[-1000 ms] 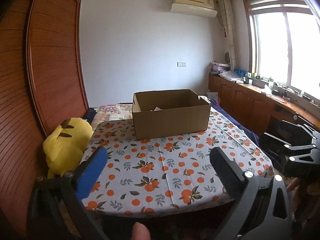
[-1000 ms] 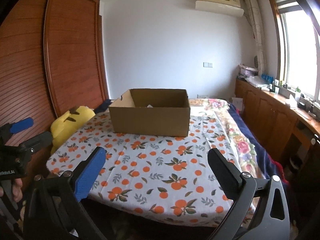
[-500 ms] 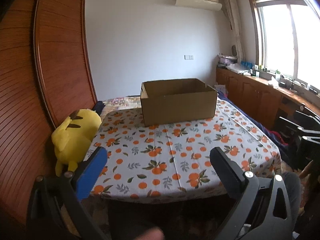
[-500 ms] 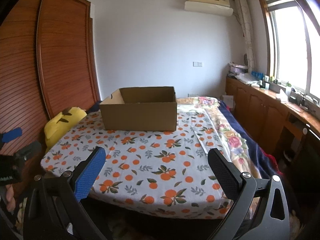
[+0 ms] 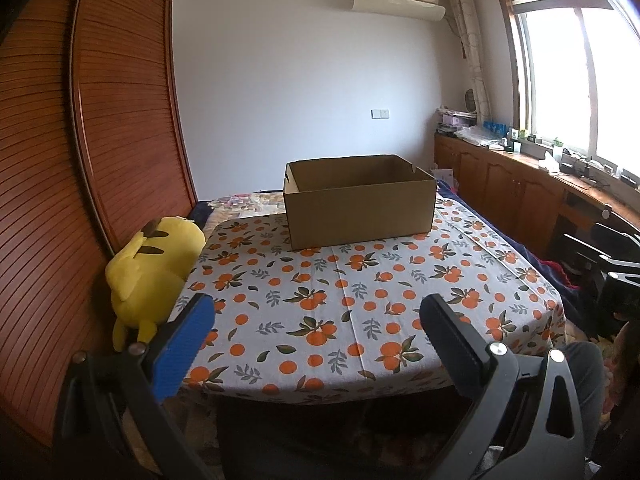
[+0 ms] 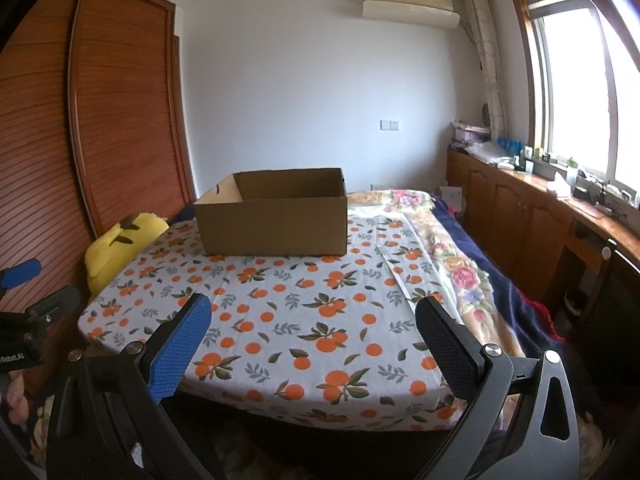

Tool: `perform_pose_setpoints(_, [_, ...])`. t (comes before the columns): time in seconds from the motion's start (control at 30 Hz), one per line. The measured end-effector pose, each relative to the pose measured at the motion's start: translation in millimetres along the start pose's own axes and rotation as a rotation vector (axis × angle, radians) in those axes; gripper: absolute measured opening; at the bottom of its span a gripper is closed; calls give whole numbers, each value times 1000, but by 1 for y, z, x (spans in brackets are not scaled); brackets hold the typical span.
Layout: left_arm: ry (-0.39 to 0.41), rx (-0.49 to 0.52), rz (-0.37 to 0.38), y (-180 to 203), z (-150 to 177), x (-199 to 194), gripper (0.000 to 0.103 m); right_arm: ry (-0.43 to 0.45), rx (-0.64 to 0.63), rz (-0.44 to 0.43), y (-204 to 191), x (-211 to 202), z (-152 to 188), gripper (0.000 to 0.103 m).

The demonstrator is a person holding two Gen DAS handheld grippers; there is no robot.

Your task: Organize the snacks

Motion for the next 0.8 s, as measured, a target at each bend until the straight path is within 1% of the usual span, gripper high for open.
perform_pose_setpoints(0.6, [25, 0, -5, 1, -6, -10, 103, 2, -2, 2, 0, -3, -3, 103])
perform_pose_setpoints(0.8, [39, -7, -7, -1, -8, -15, 103, 16, -8, 7, -3, -8, -11, 103])
Point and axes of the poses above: each gripper's, at about its wrist camera, not at the fingertips, and x roughly the way its jaws point, y to its right, z to its underside, the point moved 1 cm from there along x, roughly the way its jaws point, and after that the axes turned 2 degrees about z, right-handed, at the moved point
